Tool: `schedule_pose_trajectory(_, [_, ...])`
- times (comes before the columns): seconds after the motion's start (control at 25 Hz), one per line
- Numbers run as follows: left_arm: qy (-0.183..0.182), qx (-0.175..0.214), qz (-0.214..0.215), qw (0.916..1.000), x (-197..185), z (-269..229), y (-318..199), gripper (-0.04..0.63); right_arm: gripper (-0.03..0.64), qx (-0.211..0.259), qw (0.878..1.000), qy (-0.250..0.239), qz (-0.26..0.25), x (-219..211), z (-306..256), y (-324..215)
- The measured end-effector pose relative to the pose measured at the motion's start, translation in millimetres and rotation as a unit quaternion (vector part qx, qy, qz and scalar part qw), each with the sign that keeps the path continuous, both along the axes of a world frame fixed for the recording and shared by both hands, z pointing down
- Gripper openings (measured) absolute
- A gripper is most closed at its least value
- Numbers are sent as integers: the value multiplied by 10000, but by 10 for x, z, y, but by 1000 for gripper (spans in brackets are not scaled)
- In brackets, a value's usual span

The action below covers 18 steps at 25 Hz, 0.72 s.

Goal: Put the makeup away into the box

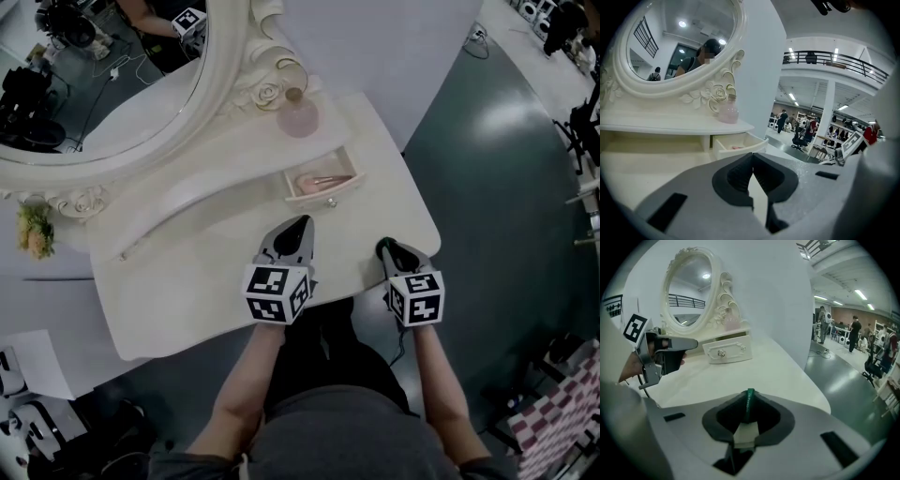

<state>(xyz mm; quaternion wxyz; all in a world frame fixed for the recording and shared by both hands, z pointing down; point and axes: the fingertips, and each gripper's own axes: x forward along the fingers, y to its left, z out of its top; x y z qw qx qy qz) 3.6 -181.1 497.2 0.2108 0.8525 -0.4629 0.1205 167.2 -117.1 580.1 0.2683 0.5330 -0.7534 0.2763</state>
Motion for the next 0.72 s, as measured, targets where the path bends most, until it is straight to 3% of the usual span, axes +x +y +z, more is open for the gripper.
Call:
schedule_pose_trajectory(0.32, [31,27,-53,10000,-23,-13,23,6,44,62,9984,541,-170,-38,15,5])
schedule_pose_trajectory(0.72, [-1,152,-99,9998,-61,-125,51,6,9,101,9980,569,-245,-46,8,1])
